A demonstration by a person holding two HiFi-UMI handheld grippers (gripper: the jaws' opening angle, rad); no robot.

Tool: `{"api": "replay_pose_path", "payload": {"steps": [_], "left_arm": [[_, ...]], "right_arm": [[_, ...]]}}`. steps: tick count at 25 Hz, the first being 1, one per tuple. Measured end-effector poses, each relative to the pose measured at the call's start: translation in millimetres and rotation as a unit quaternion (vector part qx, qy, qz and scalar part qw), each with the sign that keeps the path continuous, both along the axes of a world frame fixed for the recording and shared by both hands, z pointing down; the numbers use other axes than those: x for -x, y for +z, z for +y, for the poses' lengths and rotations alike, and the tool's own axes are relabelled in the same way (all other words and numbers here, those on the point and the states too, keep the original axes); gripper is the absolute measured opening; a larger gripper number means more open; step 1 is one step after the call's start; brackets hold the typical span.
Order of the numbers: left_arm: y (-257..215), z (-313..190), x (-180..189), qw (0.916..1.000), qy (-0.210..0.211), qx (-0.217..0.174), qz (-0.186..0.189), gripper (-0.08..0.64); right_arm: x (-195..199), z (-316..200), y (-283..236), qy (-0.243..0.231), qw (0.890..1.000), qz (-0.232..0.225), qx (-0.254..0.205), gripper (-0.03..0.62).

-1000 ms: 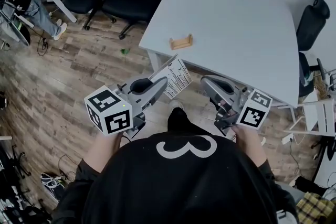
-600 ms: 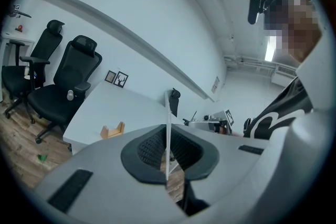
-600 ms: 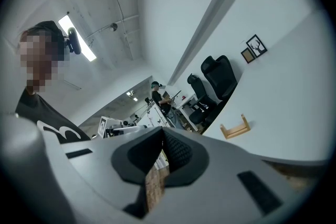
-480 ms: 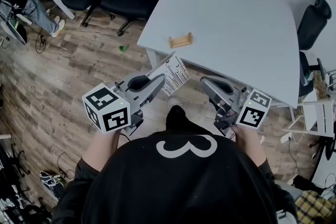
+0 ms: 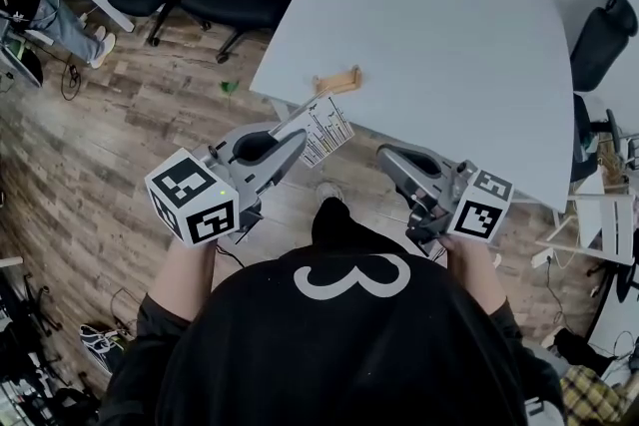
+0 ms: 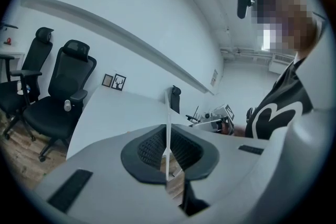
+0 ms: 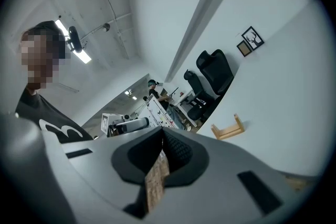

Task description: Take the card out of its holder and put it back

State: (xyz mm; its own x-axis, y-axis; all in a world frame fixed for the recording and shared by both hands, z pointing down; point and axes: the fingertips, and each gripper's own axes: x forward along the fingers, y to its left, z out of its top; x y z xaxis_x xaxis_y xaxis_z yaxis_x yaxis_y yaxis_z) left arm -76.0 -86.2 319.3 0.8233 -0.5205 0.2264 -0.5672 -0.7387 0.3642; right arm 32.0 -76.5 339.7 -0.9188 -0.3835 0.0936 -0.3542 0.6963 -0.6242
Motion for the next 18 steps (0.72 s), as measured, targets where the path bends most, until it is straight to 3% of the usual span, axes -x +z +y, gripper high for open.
{"api": "replay_pose_path", "payload": {"steps": [18], "left_arm": [[15, -122, -8, 0.9936, 0.062, -0.053, -0.078, 0.025]], "right_arm": [[0, -104, 38, -0.008, 0.998, 0.001, 0.058, 0.010]]}}
